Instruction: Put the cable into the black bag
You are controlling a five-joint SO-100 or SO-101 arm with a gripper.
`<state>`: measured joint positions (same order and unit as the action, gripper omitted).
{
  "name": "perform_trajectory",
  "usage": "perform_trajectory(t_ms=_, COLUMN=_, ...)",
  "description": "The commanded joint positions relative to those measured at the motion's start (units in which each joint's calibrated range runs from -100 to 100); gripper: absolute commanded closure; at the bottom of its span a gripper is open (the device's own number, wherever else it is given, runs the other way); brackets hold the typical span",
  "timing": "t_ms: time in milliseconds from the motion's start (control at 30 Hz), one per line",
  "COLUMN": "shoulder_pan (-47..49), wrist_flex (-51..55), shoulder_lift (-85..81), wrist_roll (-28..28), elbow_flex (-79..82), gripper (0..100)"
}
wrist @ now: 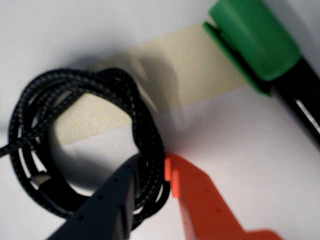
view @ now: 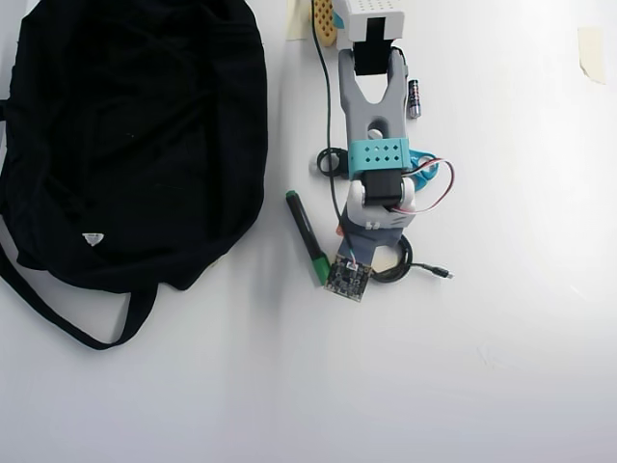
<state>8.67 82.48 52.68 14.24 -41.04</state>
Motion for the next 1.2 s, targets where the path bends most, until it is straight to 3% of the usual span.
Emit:
perform_trajectory(t_ms=0, shoulder_pan=0.83, wrist_flex=-0.05, shoulder_lift=-1.47, wrist_roll=-0.24, elbow_flex=-0.74, gripper=98)
perform_trajectory(t_ms=433, shoulder_pan=2.70, wrist_flex=16.48, shoulder_lift=-1.56, wrist_roll=-1.44, elbow_flex=-20.24, gripper=98)
perform_trajectory(t_ms=633, shoulder_pan=2.77, wrist_flex=16.92, shoulder_lift=-1.89, wrist_roll=-4.22, elbow_flex=-23.92, gripper=98)
perform_trajectory(t_ms=1167, shoulder_pan=2.55, wrist_flex=17.09, shoulder_lift=-16.66, wrist_roll=-12.93, elbow_flex=-10.09, gripper=98)
